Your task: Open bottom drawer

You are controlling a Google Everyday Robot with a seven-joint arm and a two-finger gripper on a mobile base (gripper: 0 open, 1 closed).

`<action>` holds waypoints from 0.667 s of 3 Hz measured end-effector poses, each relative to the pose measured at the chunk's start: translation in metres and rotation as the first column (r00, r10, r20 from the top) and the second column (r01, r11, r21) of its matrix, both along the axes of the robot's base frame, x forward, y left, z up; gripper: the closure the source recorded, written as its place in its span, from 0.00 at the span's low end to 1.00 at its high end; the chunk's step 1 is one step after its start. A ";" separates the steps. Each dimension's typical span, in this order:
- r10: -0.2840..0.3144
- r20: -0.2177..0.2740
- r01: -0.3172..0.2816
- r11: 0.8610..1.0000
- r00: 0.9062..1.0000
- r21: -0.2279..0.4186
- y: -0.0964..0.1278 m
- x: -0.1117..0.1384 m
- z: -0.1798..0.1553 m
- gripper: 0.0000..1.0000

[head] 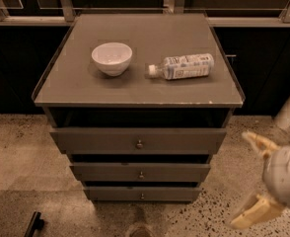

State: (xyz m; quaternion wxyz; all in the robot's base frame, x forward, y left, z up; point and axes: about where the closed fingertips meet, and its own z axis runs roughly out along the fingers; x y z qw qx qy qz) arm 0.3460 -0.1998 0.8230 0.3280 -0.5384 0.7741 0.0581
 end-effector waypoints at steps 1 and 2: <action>-0.055 -0.136 0.073 0.989 0.989 0.132 0.009 -0.016 -0.124 0.00; -0.082 -0.211 0.118 0.980 0.974 0.163 0.010 -0.033 -0.181 0.00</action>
Offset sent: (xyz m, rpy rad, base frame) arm -0.0106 0.0073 -0.0990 0.1153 0.1025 -0.0517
